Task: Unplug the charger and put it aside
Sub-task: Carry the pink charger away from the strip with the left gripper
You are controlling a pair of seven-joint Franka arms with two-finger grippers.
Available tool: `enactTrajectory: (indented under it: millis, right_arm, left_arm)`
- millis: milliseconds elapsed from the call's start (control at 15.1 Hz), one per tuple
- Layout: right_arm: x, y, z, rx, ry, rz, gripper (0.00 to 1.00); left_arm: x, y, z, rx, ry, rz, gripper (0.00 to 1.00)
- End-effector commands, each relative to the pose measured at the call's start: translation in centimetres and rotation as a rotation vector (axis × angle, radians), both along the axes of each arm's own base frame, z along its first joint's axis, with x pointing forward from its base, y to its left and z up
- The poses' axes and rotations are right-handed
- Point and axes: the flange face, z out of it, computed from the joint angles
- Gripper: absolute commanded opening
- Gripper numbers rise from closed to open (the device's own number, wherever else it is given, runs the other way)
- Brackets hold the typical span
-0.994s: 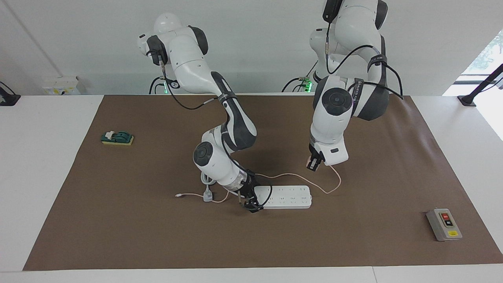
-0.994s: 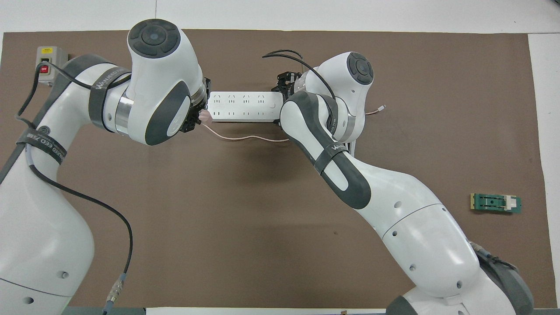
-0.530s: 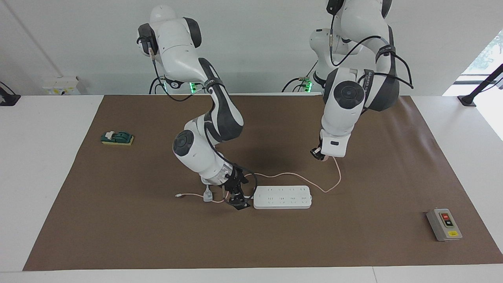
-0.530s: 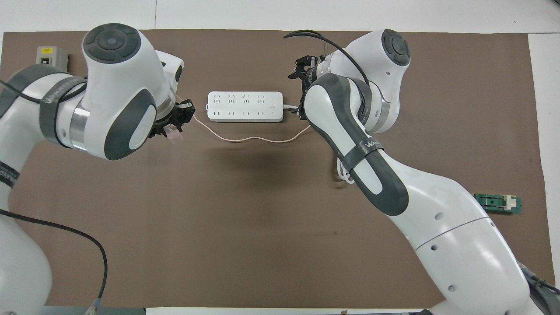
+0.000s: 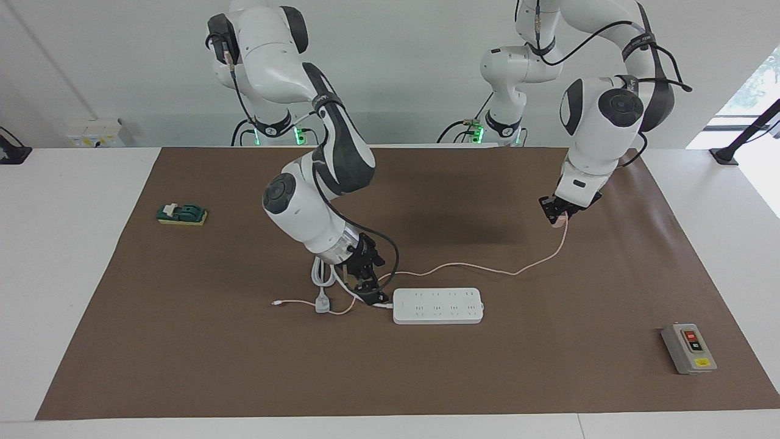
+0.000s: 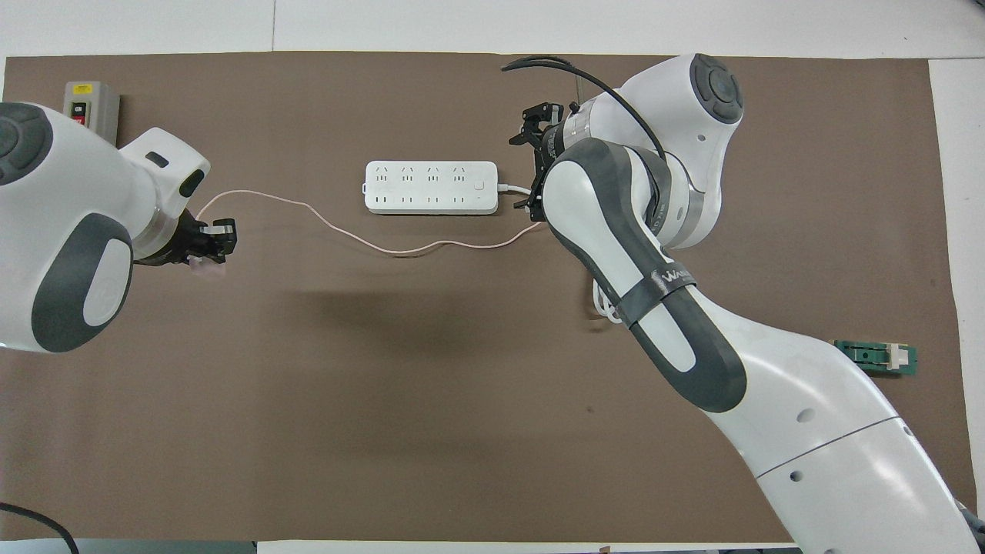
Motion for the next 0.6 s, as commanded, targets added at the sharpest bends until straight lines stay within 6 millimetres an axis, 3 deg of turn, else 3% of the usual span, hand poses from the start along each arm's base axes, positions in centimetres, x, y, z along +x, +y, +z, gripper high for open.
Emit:
enactTrajectory:
  millis: [0,265,331,464,530]
  right_arm:
    - [-1.1,-4.1,2.0,-0.034,-0.016,0.187,1.0]
    - [-3.7,-10.1,6.2,-0.154,-0.072,0.568,1.0]
    - [-4.5,-11.4,7.2,-0.169,-0.091,0.684,1.0]
    - [-5.5,-15.0,8.7,-0.232,-0.095,0.9,1.0]
    - [-5.8,-16.2,9.3,-0.258,-0.097,0.991,1.0]
  left_arm:
    - [-3.7,1.1,-3.1,-0.021,0.016,-0.045,0.0]
    - [-5.3,1.2,-5.4,-0.049,0.043,-0.058,0.0]
    - [-5.4,1.4,-5.6,-0.051,0.048,-0.066,0.07]
    - [-5.5,3.6,-6.2,-0.054,0.059,-0.068,0.37]
    - [-5.6,4.6,-6.7,-0.059,0.064,-0.078,0.62]
